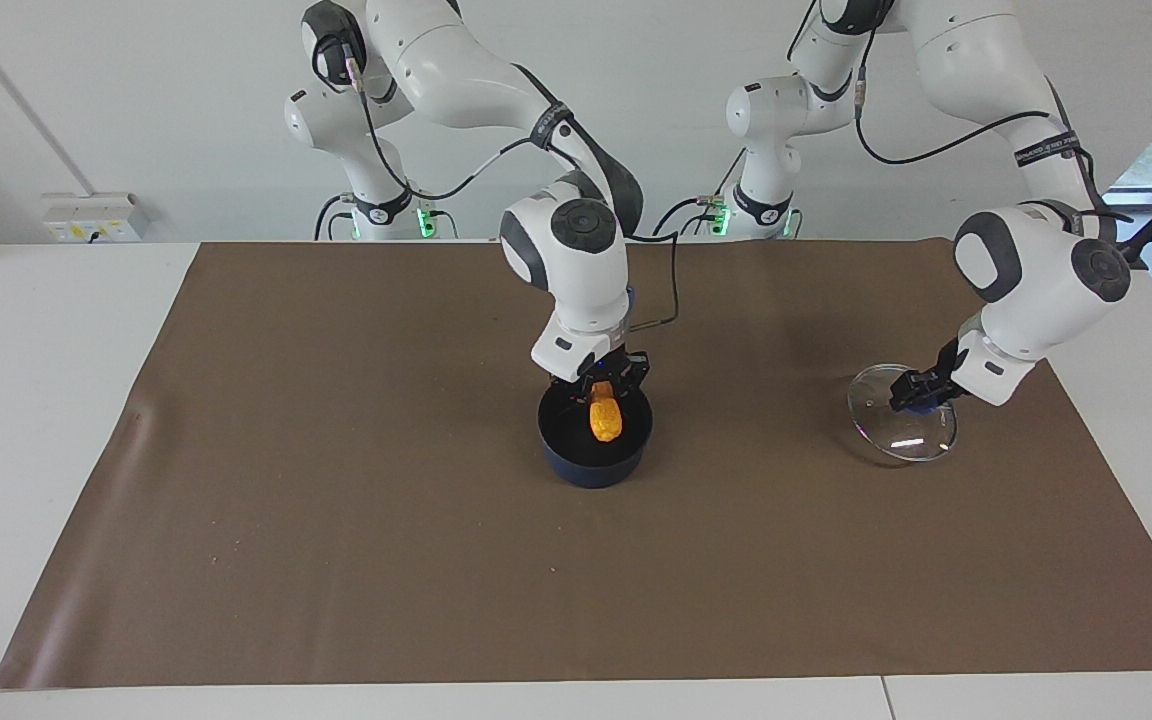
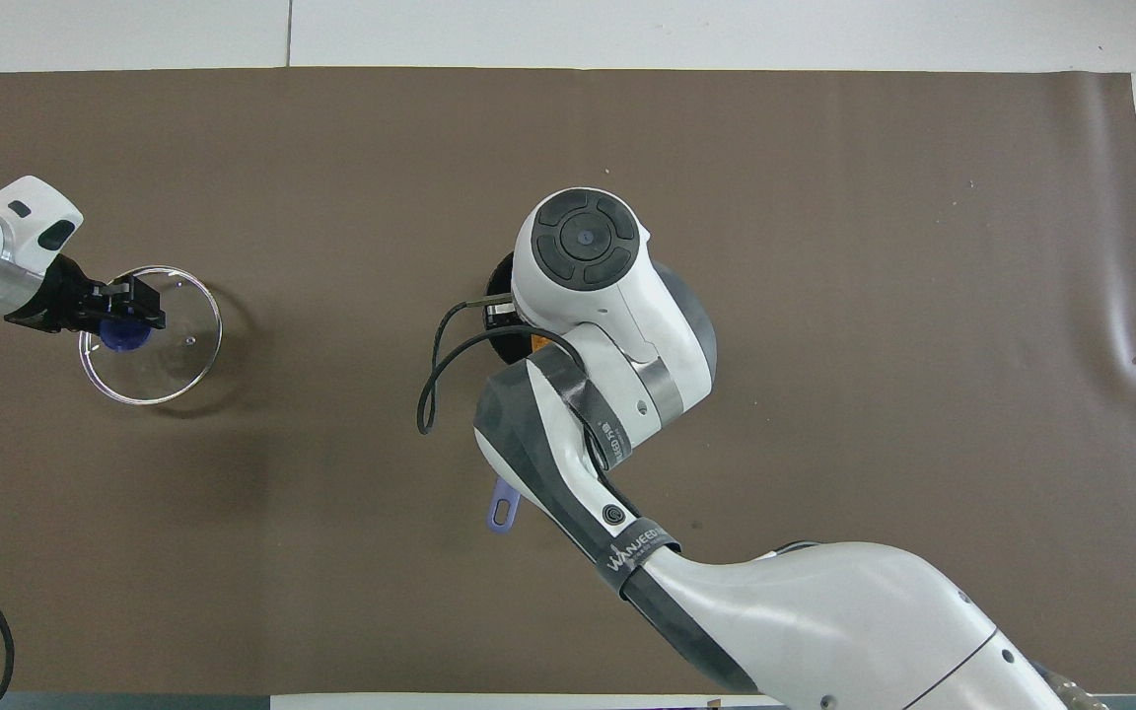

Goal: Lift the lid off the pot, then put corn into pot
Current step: 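Lower the corn into the pot and open the right gripper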

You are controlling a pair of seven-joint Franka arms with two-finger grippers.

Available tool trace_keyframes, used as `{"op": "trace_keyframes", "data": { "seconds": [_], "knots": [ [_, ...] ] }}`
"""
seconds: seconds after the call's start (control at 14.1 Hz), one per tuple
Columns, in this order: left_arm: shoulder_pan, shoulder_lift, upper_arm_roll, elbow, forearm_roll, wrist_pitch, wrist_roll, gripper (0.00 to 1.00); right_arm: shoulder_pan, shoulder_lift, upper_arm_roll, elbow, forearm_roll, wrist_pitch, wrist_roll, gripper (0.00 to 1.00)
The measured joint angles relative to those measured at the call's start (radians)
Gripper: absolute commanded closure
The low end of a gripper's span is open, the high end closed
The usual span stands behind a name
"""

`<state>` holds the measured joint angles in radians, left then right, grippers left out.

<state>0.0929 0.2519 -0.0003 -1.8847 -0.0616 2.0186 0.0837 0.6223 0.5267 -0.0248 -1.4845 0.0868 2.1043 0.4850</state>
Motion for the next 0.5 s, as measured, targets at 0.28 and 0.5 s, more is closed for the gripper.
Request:
{"op": "trace_keyframes", "data": {
  "seconds": [0.28, 0.5],
  "knots": [
    [0.0, -0.001, 0.0, -0.033, 0.003, 0.034, 0.061, 1.0, 0.0, 0.006, -0.002, -0.031, 0.0, 0.066, 0.0, 0.0],
    [0.0, -0.001, 0.0, -0.055, 0.003, 0.074, 0.072, 1.0, 0.001, 0.005, -0.003, -0.032, -0.002, 0.034, 0.0, 0.0]
  ]
}}
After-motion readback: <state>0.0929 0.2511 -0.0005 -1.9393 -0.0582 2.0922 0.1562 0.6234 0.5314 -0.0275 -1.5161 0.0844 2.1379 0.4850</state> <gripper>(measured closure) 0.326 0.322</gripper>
